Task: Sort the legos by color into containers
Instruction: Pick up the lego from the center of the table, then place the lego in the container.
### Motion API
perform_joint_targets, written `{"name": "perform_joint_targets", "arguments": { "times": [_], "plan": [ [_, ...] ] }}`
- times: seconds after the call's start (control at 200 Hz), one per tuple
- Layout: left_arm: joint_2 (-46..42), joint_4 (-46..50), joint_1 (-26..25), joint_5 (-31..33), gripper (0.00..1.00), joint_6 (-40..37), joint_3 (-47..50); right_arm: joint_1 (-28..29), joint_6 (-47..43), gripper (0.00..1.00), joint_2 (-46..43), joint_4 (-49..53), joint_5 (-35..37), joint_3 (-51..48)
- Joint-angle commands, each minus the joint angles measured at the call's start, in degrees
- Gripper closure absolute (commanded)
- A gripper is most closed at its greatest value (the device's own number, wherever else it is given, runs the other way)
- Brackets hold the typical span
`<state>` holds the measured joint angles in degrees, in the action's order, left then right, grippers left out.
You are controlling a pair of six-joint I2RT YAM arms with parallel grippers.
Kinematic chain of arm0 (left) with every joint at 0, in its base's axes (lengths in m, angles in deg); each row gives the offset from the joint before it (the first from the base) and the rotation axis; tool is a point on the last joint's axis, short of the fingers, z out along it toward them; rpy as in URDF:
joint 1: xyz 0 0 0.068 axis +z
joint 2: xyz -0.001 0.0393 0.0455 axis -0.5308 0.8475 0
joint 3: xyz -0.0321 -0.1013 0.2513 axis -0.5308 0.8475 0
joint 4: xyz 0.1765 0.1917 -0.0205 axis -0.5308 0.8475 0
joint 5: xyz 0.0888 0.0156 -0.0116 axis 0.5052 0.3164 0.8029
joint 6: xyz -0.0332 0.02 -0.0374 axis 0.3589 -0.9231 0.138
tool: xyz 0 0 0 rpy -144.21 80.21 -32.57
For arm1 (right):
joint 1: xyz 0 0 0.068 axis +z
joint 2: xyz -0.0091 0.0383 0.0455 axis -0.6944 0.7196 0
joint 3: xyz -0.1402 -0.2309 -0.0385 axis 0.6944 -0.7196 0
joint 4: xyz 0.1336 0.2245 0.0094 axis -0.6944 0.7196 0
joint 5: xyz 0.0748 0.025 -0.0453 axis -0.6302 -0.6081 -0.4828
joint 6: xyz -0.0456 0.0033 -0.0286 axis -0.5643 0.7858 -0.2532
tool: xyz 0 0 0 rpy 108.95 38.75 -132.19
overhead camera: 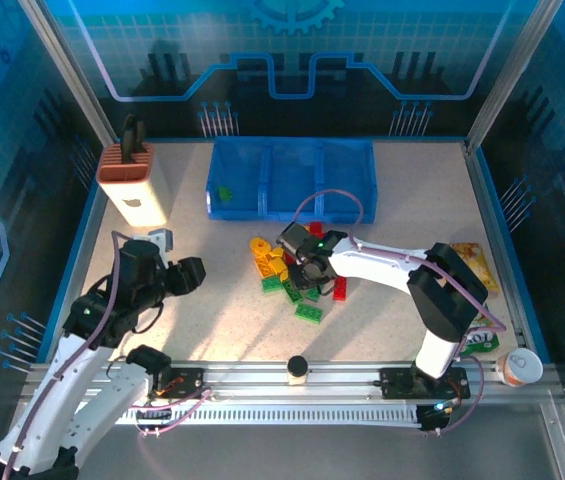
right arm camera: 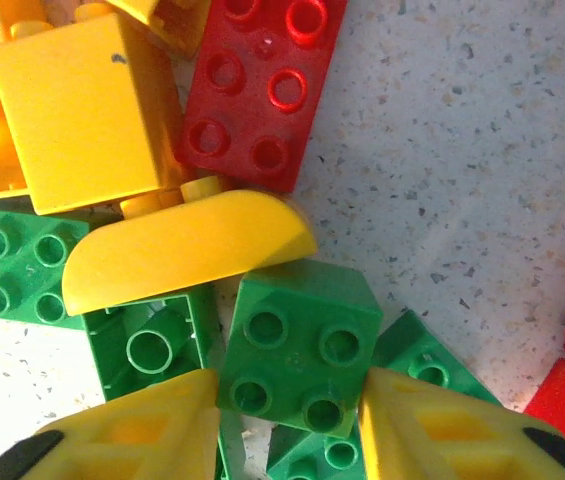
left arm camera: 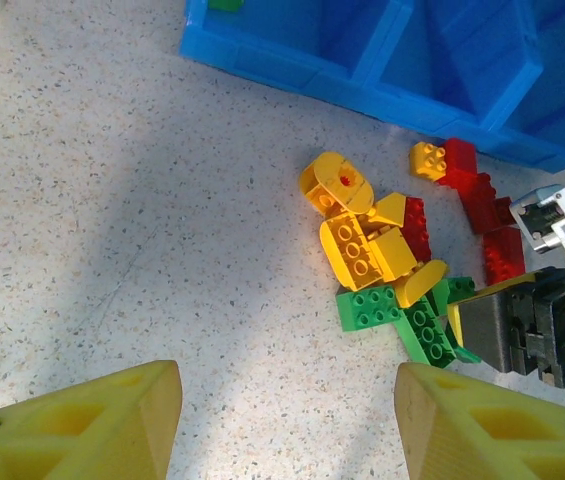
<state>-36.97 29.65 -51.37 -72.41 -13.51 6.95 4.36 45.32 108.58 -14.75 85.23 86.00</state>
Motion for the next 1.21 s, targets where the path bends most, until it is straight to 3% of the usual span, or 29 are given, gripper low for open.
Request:
{"name": "perform_joint_targets", "arguments": {
  "times": [0.0, 0.395, 0.66, 0.825, 1.201],
  "plan": [
    [-0.39, 0.79, -0.20, -0.53, 0.41, -1.55, -0.15, 0.35, 0.51, 0.67, 0.69, 3.21, 1.77, 2.50],
    [-1.71, 0.62, -0.20, -1.44, 0.40, -1.47, 0.15, 1.12, -1.28, 0.70, -3.52, 10.14, 6.43, 12.88],
    [-2.00, 0.70, -0.20, -1.44, 0.40, -1.12, 0.34, 1.15, -6.33, 0.69, 1.28, 8.67, 5.15, 26.72],
    [-2.04, 0.64, -0.17, -1.50, 0.40, -0.93, 0.41, 0.21, -9.46, 0.69, 8.30, 4.04, 2.05, 36.25],
    [-1.81, 0.72, -0.20, -1.06, 0.40, -0.80, 0.62, -2.94, -12.00, 0.70, 33.77, 9.84, -0.69, 70.48]
  ]
}}
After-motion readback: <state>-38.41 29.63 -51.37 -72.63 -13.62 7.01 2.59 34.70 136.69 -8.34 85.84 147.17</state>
